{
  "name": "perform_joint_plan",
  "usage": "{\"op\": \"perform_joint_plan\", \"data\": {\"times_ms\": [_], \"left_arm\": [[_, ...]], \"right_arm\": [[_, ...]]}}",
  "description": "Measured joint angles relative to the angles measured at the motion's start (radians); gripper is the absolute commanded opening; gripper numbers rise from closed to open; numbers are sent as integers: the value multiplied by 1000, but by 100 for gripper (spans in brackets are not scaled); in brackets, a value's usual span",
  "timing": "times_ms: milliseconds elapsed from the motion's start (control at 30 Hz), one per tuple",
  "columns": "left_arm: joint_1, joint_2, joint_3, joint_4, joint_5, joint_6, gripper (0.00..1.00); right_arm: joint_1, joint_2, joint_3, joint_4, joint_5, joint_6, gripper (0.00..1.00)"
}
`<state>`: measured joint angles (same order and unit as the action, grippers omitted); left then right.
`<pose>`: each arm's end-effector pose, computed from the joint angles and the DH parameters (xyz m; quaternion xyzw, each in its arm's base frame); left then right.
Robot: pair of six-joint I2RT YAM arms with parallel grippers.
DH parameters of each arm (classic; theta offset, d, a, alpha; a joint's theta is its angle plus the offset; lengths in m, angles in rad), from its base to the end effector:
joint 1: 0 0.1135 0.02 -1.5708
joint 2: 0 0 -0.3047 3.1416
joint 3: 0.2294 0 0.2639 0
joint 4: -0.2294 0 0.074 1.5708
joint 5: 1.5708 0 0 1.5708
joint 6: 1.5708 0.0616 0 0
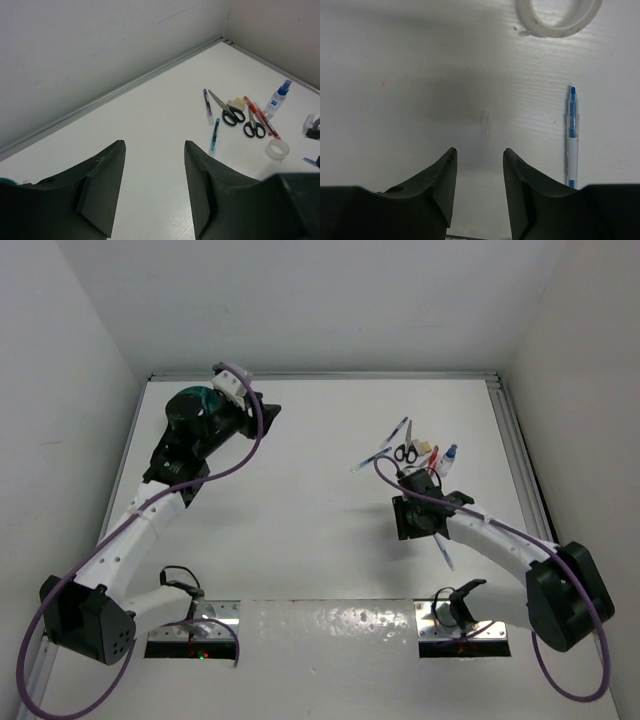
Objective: Sort the stationery into containers
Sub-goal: Pick up the pen cap from the center of the board.
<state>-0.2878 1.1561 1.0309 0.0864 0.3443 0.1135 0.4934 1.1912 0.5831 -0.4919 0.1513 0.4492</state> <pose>0.2737 -0.1027 0.4147 0.2579 0.6721 -0.1824 0.6697 0.1924 0.0929 0.1787 -0.0038 0.9698 0.0401 0.2406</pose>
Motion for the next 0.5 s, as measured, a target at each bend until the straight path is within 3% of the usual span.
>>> {"op": "perform_joint_plan", "data": {"times_ms": [500], "left_arm": [[-27, -143, -155, 41, -105, -85, 48]], "right_arm": [[-7, 257, 42, 46, -24, -10, 33]]}}
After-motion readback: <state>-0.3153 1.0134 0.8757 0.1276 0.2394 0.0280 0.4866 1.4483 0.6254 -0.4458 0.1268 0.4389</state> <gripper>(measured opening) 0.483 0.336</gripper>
